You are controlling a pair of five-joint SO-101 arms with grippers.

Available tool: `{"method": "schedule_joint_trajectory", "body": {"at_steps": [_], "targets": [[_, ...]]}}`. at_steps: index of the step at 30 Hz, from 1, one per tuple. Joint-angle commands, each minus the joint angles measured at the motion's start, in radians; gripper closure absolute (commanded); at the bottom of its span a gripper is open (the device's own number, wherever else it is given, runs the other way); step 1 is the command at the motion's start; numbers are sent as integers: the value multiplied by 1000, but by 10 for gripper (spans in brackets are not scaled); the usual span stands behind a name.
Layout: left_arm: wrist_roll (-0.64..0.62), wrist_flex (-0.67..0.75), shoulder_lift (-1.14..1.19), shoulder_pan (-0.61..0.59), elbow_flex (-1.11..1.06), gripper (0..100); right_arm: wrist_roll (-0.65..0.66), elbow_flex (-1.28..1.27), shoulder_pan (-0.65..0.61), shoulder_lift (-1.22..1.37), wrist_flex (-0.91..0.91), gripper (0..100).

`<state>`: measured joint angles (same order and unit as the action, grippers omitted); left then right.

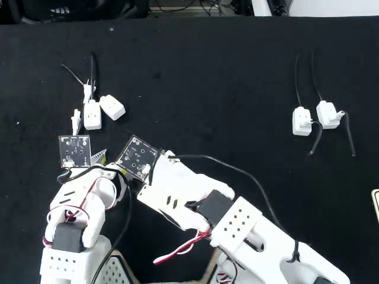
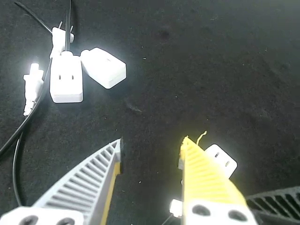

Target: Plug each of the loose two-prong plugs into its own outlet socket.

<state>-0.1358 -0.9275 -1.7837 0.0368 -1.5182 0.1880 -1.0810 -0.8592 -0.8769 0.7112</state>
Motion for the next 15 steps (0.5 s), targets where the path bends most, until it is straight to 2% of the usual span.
{"method": "schedule_joint_trajectory", "body": {"at_steps": [1, 15], "targets": [[11, 9, 11, 10, -1, 798, -9, 116, 28, -51, -9, 988], [11, 9, 5, 5, -5, 798, -9, 119, 35, -44, 25, 988]]}}
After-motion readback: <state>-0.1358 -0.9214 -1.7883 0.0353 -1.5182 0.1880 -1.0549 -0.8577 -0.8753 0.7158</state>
